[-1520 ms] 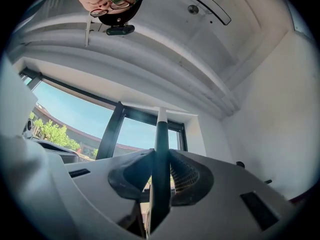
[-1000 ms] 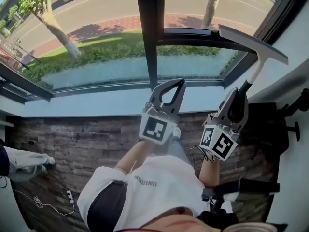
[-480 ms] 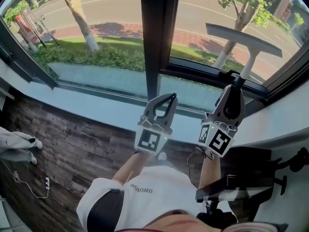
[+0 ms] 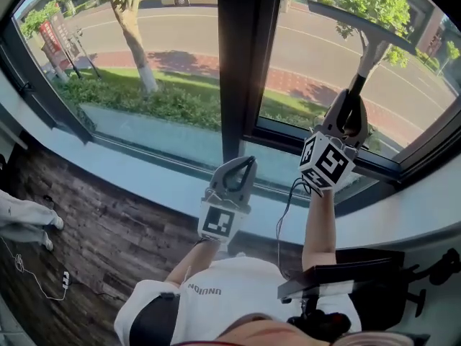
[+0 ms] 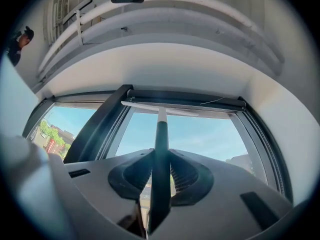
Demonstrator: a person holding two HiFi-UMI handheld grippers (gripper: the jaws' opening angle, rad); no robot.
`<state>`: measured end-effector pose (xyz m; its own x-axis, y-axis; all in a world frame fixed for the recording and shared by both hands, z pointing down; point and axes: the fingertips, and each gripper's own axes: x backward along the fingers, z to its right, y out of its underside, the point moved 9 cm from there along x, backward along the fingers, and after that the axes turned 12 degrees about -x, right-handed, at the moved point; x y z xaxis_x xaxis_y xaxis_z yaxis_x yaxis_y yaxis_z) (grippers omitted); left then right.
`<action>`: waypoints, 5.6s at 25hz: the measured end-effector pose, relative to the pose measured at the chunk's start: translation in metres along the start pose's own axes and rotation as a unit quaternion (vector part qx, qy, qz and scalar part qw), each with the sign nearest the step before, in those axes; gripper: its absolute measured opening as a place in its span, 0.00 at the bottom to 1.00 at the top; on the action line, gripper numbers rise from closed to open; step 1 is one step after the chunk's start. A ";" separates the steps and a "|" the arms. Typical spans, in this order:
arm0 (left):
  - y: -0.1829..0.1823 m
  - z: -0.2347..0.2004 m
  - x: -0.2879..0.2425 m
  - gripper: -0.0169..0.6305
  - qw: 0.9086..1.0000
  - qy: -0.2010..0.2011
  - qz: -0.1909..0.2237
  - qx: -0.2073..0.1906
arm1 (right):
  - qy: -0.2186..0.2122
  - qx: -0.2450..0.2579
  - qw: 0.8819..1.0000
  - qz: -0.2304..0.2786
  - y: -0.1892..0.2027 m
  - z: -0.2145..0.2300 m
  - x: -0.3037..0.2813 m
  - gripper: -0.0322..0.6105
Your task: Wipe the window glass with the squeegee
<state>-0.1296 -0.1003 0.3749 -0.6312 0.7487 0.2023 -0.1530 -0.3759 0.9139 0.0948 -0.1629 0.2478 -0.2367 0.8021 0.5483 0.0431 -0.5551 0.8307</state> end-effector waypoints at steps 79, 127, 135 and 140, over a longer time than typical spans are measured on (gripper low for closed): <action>-0.008 -0.045 -0.027 0.02 0.998 0.019 0.058 -0.011 | 0.052 0.069 0.996 -0.005 0.040 -0.048 -0.131 0.19; -0.013 -0.025 -0.009 0.02 0.998 0.015 0.061 0.004 | 0.046 0.100 0.992 -0.066 0.094 -0.035 -0.067 0.19; -0.014 -0.024 -0.007 0.02 0.998 0.028 0.051 -0.019 | 0.049 0.100 0.990 -0.090 0.111 -0.031 -0.047 0.19; -0.014 -0.027 -0.003 0.02 0.998 0.025 0.048 -0.025 | 0.052 0.101 0.989 -0.096 0.121 -0.030 -0.037 0.19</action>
<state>-0.1458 -0.1120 0.3522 -0.6823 0.6799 0.2686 -0.1278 -0.4727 0.8719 0.0798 -0.2666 0.3249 -0.3572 0.8554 0.3751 0.1785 -0.3316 0.9264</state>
